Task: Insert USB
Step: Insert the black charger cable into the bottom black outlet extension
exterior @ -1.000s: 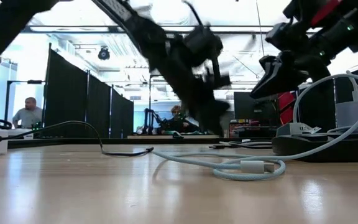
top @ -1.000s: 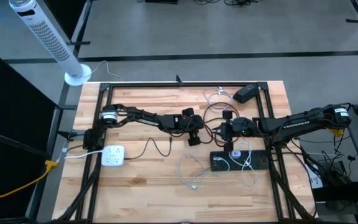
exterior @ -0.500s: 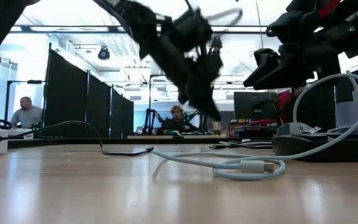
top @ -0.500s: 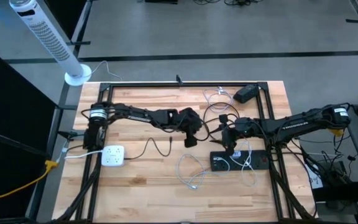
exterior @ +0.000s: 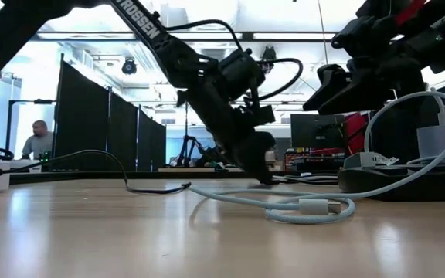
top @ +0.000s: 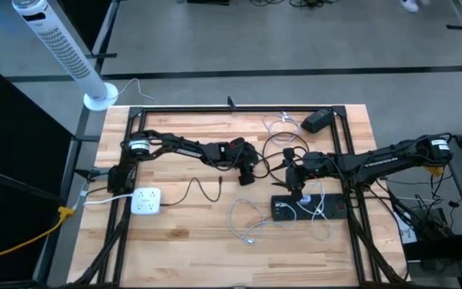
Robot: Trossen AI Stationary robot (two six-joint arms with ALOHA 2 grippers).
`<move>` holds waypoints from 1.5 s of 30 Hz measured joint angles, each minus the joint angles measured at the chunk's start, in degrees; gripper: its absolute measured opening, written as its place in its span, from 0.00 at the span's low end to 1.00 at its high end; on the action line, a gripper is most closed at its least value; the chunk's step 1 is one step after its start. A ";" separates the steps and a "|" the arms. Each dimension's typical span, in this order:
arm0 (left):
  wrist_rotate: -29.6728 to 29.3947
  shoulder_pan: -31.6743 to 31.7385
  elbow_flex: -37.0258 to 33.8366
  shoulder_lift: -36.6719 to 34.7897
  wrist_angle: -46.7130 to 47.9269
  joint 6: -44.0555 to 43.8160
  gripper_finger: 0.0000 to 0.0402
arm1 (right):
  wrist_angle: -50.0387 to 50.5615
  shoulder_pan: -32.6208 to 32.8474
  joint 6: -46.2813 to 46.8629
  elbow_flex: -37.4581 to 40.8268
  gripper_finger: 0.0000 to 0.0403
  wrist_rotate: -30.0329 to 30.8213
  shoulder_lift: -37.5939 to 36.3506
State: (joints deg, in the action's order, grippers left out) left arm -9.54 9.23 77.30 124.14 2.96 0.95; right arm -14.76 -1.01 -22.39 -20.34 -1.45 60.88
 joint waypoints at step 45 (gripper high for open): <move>12.87 0.16 -1.46 -6.04 3.19 -2.81 0.23 | -0.45 2.51 -7.64 0.57 0.46 -0.04 0.00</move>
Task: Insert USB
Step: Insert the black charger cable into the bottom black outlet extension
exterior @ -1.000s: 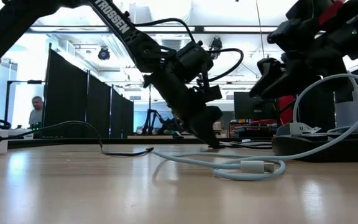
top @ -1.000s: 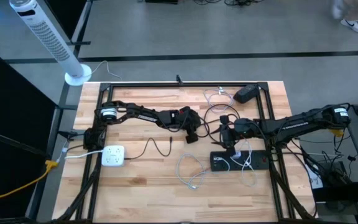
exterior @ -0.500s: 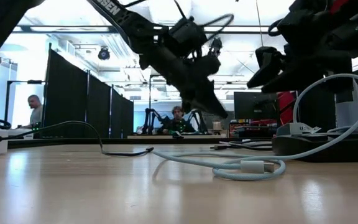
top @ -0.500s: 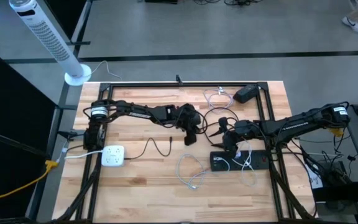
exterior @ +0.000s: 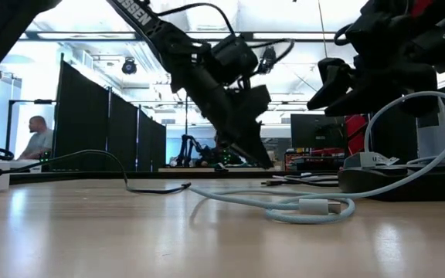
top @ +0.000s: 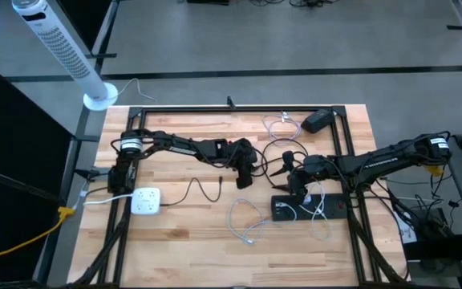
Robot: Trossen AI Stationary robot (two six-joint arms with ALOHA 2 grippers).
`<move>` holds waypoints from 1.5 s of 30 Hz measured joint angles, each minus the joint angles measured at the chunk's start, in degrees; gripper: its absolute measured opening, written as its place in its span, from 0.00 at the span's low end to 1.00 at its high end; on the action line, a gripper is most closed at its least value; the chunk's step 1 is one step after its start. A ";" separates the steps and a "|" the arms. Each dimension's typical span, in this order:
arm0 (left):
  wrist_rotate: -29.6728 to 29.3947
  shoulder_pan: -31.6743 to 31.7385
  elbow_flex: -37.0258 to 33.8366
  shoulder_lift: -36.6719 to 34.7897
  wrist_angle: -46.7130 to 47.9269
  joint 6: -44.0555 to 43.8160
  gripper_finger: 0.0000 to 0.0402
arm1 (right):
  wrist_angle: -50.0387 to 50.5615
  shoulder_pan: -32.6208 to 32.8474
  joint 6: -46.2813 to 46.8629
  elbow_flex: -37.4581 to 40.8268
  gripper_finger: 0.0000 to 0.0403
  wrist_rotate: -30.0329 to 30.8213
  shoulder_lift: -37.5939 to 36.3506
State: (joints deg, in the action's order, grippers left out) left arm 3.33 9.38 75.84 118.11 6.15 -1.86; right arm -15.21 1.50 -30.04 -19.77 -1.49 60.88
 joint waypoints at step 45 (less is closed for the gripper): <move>-4.32 -0.95 -0.62 -1.47 -0.12 2.11 0.01 | -0.84 -0.02 -1.82 -0.24 0.46 2.61 5.48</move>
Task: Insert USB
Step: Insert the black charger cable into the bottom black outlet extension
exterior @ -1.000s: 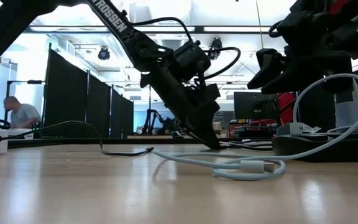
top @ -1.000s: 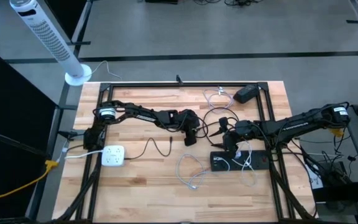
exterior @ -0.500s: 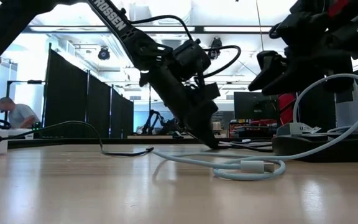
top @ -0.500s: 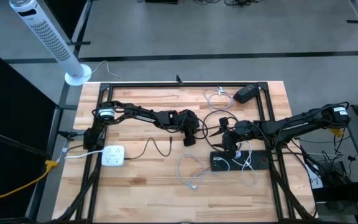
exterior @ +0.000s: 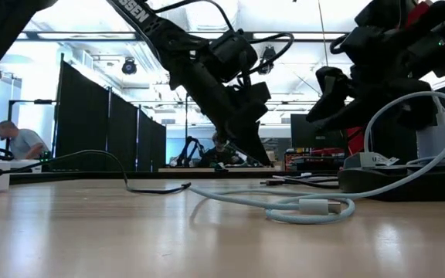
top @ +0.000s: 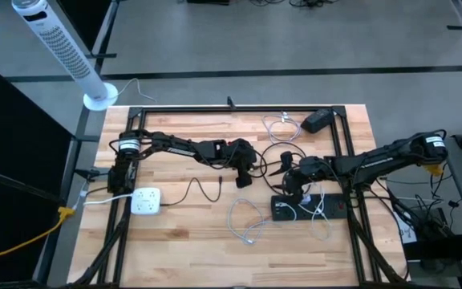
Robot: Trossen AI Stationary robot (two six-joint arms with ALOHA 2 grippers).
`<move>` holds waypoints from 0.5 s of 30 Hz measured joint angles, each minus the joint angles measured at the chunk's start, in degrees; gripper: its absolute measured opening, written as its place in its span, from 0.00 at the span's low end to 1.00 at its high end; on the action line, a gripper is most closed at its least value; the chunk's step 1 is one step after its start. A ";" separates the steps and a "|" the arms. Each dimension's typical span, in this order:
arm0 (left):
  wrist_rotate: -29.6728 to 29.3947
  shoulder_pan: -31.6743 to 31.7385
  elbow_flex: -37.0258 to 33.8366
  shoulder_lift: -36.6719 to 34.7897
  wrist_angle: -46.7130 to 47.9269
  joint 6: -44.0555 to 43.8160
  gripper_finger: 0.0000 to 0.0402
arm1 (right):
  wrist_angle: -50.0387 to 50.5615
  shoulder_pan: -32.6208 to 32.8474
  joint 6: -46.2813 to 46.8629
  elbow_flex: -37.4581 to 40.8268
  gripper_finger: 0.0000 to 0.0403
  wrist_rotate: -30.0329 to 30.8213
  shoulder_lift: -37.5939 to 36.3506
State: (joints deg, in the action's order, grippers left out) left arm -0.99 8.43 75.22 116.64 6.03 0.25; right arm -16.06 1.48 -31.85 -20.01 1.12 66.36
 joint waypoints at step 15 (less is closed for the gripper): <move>-28.01 -2.10 -0.13 -9.77 23.33 -5.54 0.00 | -3.07 -9.65 1.28 -14.64 0.46 0.94 27.32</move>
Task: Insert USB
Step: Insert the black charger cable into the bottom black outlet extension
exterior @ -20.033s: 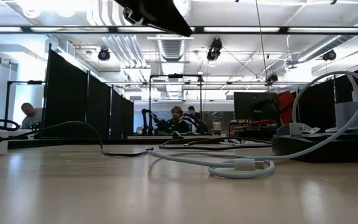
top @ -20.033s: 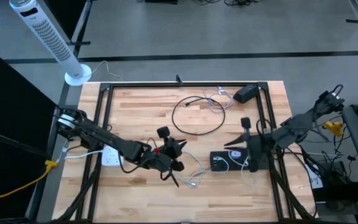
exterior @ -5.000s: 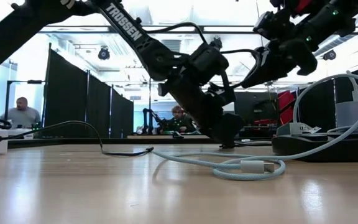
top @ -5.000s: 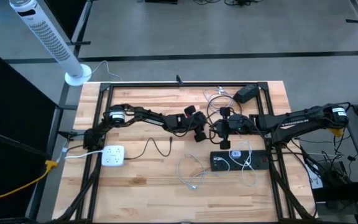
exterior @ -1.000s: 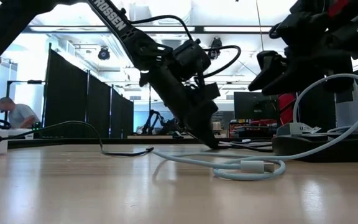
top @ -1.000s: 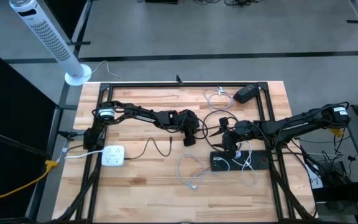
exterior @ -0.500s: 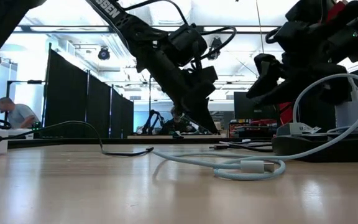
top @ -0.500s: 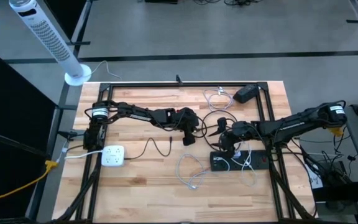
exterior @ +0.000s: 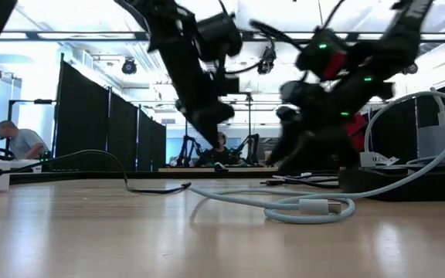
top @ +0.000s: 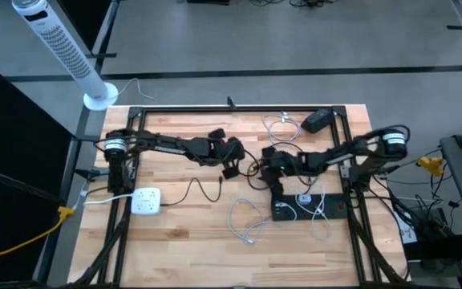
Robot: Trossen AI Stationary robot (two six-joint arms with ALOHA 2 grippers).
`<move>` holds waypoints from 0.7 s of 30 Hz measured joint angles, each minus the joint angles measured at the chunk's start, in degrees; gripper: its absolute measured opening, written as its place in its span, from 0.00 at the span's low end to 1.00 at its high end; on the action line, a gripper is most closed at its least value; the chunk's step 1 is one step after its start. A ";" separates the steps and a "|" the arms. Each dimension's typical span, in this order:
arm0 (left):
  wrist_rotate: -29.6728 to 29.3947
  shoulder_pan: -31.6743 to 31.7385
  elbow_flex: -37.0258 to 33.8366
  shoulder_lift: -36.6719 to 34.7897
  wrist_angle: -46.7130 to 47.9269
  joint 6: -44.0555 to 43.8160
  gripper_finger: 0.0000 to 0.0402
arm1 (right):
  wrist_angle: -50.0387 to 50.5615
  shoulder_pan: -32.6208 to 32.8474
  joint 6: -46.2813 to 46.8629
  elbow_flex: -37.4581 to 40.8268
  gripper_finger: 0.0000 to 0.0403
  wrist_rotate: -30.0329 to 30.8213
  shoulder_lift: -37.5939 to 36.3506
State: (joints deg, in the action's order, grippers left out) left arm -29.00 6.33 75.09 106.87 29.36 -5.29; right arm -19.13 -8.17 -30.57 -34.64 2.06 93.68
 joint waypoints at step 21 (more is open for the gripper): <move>-2.07 -1.53 -5.38 -3.88 1.19 -1.73 0.00 | 21.22 -5.35 4.44 -10.99 0.12 -8.05 6.51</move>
State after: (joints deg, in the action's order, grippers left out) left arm -31.07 4.80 69.71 102.99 30.55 -7.02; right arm 2.09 -13.52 -26.13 -45.63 -5.99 100.19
